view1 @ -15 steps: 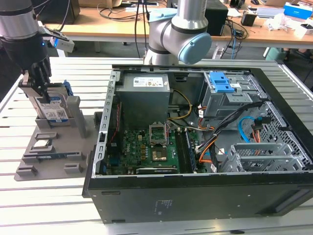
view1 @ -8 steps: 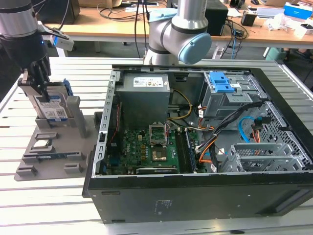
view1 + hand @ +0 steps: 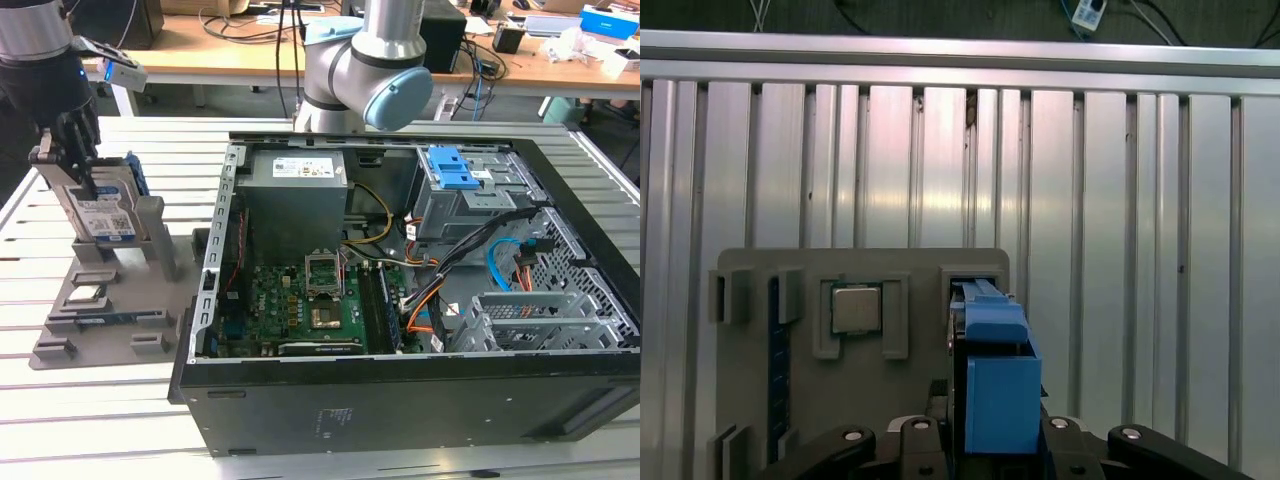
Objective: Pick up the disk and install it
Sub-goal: 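Pick up the disk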
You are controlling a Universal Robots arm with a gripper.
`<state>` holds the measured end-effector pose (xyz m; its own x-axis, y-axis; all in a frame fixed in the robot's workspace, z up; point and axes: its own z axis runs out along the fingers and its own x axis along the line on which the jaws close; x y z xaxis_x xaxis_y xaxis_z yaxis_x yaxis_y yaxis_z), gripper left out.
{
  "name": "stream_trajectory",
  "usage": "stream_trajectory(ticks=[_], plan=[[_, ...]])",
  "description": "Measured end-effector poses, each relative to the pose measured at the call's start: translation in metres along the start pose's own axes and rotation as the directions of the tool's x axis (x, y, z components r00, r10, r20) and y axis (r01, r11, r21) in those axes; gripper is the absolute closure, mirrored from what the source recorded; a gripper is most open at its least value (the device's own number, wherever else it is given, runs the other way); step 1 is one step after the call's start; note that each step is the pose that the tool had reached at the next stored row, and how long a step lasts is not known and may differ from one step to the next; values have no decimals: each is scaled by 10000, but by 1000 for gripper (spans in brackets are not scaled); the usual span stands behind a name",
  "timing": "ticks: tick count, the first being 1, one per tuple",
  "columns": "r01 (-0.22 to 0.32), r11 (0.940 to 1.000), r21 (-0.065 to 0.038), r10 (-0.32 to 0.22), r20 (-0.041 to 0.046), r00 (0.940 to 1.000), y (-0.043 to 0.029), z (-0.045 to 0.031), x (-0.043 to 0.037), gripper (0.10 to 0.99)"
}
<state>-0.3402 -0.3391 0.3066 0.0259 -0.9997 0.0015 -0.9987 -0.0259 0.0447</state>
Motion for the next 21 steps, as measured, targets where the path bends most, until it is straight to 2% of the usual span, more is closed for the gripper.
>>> stream_trajectory(ticks=[21], plan=[[0,10000,0,0,0,10000,15,-506,-8,725]])
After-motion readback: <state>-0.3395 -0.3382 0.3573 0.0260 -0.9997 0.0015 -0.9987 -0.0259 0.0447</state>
